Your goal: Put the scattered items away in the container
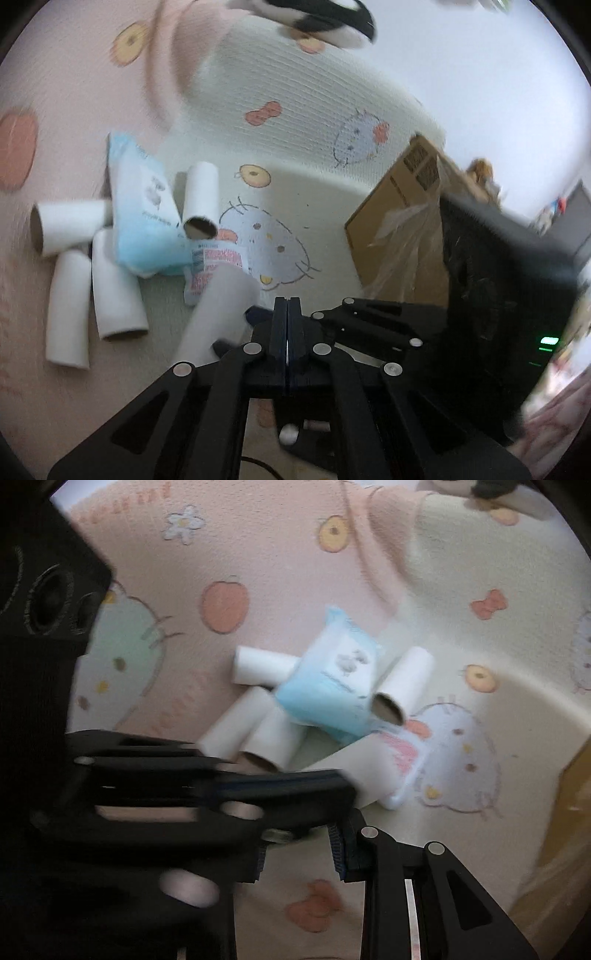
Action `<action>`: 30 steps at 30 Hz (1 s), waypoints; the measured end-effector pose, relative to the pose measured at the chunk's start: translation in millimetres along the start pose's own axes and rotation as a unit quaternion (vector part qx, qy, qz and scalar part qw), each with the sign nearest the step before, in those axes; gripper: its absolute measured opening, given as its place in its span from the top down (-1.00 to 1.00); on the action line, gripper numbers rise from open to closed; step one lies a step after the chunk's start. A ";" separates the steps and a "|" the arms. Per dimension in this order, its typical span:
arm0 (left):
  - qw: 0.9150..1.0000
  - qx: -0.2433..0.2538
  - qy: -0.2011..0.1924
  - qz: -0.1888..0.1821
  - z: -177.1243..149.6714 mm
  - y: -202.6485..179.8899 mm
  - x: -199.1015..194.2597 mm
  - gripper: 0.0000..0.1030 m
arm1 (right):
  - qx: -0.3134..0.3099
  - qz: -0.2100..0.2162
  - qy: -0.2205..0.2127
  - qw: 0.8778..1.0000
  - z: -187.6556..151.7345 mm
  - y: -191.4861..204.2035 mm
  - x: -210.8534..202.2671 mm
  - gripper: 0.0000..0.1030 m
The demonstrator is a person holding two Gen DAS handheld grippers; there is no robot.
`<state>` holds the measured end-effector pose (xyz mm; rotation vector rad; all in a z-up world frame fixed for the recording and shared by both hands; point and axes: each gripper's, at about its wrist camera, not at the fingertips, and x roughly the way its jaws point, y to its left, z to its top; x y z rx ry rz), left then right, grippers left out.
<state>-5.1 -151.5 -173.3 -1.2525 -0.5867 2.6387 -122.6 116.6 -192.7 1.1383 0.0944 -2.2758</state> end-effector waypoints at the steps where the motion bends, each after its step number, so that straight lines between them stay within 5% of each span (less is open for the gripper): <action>1: 1.000 -0.010 -0.005 -0.001 0.7 3.3 -3.4 1.00 | 0.007 0.003 0.002 1.000 -0.1 -2.0 2.4 0.51; 8: 1.000 -0.008 -0.017 0.022 3.6 9.2 -13.1 1.00 | 0.058 0.042 -0.005 0.997 0.9 -14.1 9.4 0.51; 20: 1.000 -0.008 0.020 0.006 -22.9 23.6 6.7 1.00 | 0.045 -0.006 -0.017 0.999 -37.2 -32.4 -15.9 0.47; 30: 0.998 -0.045 0.040 0.000 -44.1 48.1 22.6 1.00 | -0.052 -0.075 0.003 0.996 -57.6 -12.6 -8.4 0.43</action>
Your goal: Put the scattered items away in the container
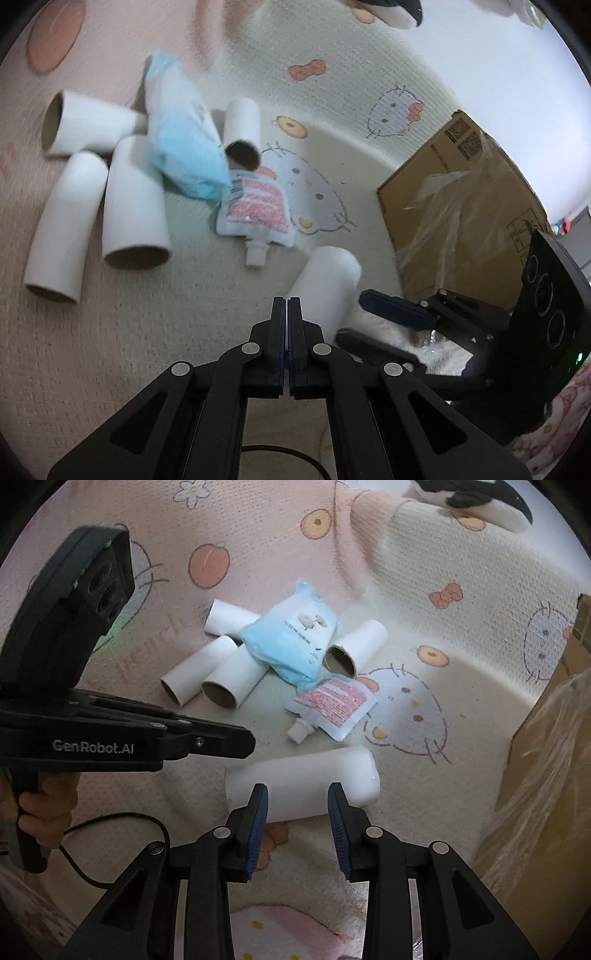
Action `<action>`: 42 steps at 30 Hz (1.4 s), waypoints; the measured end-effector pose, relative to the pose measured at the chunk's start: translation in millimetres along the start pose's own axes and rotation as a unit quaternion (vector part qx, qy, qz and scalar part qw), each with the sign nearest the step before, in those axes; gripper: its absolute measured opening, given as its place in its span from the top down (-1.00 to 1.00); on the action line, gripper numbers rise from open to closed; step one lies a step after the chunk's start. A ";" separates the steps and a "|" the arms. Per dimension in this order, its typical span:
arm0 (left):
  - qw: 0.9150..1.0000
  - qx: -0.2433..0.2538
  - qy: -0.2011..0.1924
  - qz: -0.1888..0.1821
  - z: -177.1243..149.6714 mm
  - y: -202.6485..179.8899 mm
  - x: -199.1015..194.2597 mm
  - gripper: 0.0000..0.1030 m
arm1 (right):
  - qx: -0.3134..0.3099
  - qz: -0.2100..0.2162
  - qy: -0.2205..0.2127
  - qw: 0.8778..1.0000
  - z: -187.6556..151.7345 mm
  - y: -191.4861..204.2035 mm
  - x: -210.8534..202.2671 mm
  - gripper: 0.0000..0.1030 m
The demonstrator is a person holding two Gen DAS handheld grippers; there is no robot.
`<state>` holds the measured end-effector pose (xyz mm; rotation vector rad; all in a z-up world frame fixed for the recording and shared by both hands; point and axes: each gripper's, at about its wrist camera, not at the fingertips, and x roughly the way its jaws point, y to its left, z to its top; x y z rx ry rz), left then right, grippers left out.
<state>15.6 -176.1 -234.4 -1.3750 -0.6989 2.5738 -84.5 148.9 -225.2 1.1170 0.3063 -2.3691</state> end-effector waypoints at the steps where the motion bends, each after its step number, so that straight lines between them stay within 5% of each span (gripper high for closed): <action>1: 1.000 -0.006 0.000 -0.005 -1.0 2.9 0.4 1.00 | 0.012 0.006 0.004 1.000 -0.8 -3.7 0.6 0.42; 5: 0.999 -0.032 -0.008 -0.029 -1.8 12.9 3.1 0.82 | 0.071 0.029 0.024 0.997 -6.3 -17.4 5.6 0.37; 11: 0.997 -0.050 -0.015 -0.050 0.6 17.5 8.6 0.70 | 0.059 -0.017 0.029 0.998 -7.3 -13.1 9.6 0.13; 15: 0.993 -0.086 0.002 -0.081 2.0 27.7 12.6 0.42 | 0.095 0.020 0.030 0.995 -7.3 -21.7 12.1 0.07; 19: 0.991 -0.099 0.001 -0.091 1.1 35.2 9.6 0.40 | 0.117 0.048 0.024 0.992 -5.8 -28.0 15.2 0.02; 25: 0.974 -0.190 0.003 -0.126 -2.8 63.6 11.4 0.41 | 0.132 0.087 0.014 0.987 3.2 -31.2 23.3 -0.04; 32: 0.960 -0.235 0.001 -0.153 -7.4 74.0 9.9 0.46 | 0.119 0.143 0.010 0.982 17.3 -22.4 32.4 -0.10; 42: 0.951 -0.257 0.016 -0.174 -5.7 70.5 21.3 0.47 | 0.082 0.133 0.018 0.988 24.2 -24.0 30.0 -0.10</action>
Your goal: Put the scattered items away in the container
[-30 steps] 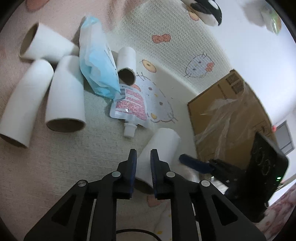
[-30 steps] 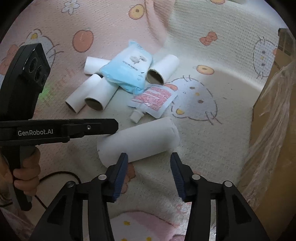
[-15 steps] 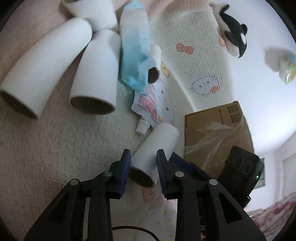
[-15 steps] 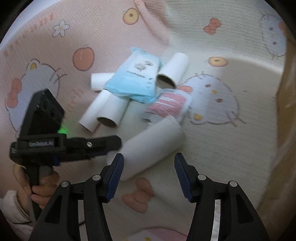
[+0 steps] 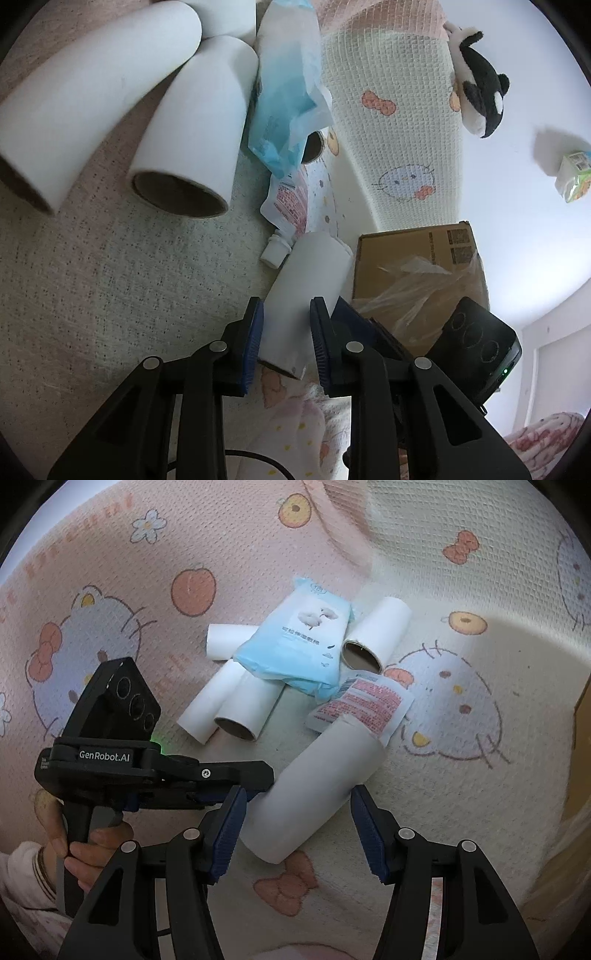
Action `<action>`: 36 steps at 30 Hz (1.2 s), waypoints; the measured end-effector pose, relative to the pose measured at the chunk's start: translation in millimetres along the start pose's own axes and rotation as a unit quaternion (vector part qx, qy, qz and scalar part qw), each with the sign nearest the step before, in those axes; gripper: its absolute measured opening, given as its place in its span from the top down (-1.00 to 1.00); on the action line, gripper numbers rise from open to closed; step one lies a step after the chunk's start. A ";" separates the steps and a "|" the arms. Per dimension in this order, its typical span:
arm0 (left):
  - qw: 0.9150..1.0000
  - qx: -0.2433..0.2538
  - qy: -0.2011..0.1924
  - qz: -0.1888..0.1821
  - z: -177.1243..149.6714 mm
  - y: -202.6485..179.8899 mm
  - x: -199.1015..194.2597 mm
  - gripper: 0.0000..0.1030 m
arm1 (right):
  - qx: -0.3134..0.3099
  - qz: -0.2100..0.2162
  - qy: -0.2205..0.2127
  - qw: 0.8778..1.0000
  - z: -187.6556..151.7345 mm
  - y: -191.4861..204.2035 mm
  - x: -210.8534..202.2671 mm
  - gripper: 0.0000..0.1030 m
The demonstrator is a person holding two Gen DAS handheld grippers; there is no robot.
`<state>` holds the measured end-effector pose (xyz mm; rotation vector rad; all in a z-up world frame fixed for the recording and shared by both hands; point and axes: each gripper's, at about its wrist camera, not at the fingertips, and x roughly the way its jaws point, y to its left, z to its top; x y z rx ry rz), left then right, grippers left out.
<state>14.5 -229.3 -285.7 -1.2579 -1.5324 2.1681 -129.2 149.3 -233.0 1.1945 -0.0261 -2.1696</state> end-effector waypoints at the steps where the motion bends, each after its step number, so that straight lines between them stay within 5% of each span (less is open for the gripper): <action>1: 1.000 -0.006 0.003 -0.005 0.6 2.2 0.1 0.47 | -0.002 -0.001 0.002 1.000 0.6 0.9 0.0 -0.11; 6: 0.999 -0.027 0.023 -0.020 5.1 9.8 3.2 0.46 | 0.015 -0.007 0.020 1.000 1.7 -1.0 4.1 -0.12; 13: 0.996 0.072 0.047 0.034 9.3 -22.2 12.3 0.21 | 0.011 -0.008 0.022 1.000 1.2 4.0 14.8 -0.15; 30: 0.993 0.085 0.047 0.071 10.2 -36.7 35.9 0.20 | 0.014 -0.047 0.031 0.998 11.0 -4.4 21.1 -0.16; 36: 0.988 0.111 0.053 0.098 8.4 -46.4 45.3 0.04 | 0.029 -0.036 0.031 0.998 13.2 -10.9 17.7 -0.15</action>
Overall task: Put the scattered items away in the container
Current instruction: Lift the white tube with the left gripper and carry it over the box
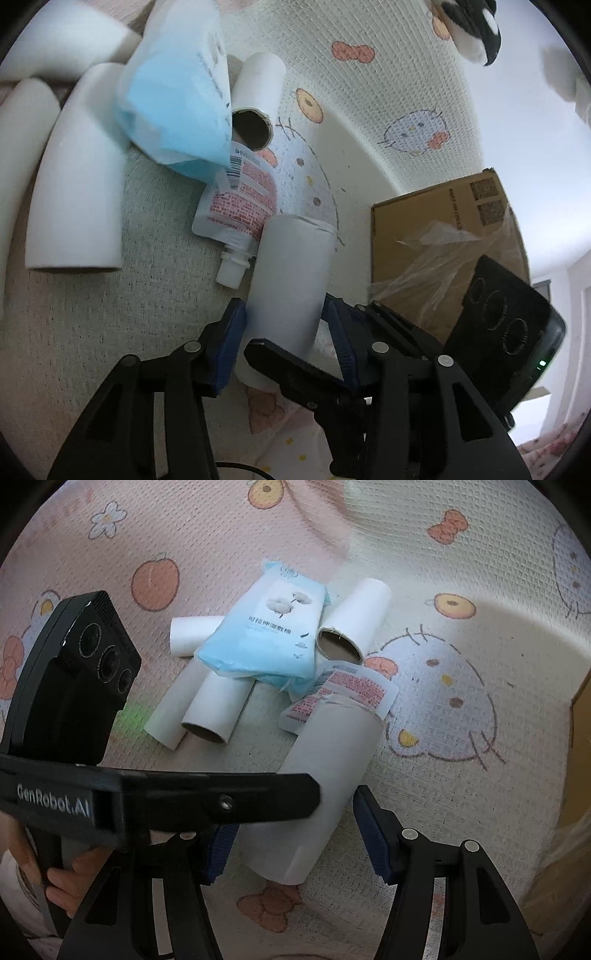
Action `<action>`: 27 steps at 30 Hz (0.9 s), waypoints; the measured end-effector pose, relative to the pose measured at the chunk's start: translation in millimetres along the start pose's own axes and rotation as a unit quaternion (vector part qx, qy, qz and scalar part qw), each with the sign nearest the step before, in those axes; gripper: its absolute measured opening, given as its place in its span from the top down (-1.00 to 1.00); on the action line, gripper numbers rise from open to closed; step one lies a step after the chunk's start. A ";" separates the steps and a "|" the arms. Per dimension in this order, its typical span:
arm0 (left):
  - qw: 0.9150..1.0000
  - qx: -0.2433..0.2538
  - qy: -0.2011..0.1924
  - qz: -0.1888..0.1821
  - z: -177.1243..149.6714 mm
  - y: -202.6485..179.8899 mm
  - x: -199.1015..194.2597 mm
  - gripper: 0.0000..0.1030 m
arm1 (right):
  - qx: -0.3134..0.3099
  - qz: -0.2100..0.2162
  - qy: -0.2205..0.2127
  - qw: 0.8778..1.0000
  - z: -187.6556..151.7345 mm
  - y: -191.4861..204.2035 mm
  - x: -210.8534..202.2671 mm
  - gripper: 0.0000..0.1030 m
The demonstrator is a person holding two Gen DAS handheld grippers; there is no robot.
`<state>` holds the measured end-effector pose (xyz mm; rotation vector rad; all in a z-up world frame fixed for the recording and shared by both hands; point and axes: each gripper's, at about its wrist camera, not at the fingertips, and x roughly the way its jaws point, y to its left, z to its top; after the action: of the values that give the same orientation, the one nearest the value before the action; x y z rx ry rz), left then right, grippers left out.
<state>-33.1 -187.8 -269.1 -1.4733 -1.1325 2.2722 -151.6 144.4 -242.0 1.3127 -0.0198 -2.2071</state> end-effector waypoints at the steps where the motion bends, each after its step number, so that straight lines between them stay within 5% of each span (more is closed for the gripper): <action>1: 1.000 0.002 -0.003 0.004 0.1 -1.4 1.0 0.04 | -0.001 -0.001 0.000 1.000 -0.2 0.4 -0.5 -0.15; 19: 0.998 0.037 -0.039 0.027 -12.1 -28.1 -8.9 0.05 | 0.008 0.013 -0.010 1.000 10.1 2.8 -14.4 -0.15; 27: 0.993 0.045 -0.064 0.089 -12.5 -58.2 -37.2 0.05 | -0.022 0.014 -0.036 0.999 18.8 22.5 -42.9 -0.15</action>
<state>-17.7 -162.0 -205.7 -1.4671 -0.9493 2.5345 -141.1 140.9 -191.2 1.2014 -0.0172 -2.2188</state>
